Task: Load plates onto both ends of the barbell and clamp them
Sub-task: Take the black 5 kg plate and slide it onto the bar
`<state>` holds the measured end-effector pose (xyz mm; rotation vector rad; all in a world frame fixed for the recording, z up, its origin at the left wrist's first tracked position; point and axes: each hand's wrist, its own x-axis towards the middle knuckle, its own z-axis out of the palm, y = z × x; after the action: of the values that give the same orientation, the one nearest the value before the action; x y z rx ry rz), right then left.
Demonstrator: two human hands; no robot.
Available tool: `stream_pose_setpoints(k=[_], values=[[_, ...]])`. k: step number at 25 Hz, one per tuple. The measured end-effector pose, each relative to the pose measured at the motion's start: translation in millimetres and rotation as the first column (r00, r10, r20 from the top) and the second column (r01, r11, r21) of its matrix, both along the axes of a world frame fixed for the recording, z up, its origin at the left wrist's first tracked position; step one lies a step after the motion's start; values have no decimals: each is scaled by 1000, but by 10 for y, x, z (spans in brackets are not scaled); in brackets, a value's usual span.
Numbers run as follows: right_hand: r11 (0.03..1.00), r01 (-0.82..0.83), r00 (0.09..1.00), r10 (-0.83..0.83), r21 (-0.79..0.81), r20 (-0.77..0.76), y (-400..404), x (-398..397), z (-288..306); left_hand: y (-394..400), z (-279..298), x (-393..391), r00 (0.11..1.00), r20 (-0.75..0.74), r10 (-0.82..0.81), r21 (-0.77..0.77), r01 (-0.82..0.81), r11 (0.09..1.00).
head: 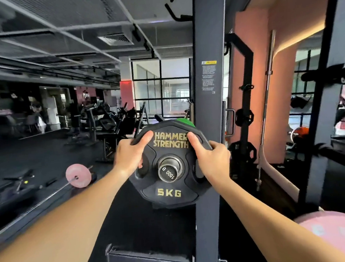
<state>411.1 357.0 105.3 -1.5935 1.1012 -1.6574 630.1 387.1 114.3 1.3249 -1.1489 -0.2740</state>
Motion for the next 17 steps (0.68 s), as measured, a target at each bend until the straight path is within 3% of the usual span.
stream_pose_setpoints(k=[9, 13, 17], values=[[996, 49, 997, -52, -71, -52, -1078, 186, -2, -1018, -107, 179, 998, -53, -19, -10, 19, 1000], [999, 17, 1000, -18, -48, -21, -1677, 289, -8, -1594, -142, 275, 984, -156, -88, -60, 79, 995], [1000, -2, 1000, 2, 4, -6, -2400, 417, -72, -2227, -103, 353, 980, -164, -117, -58, 109, 992]])
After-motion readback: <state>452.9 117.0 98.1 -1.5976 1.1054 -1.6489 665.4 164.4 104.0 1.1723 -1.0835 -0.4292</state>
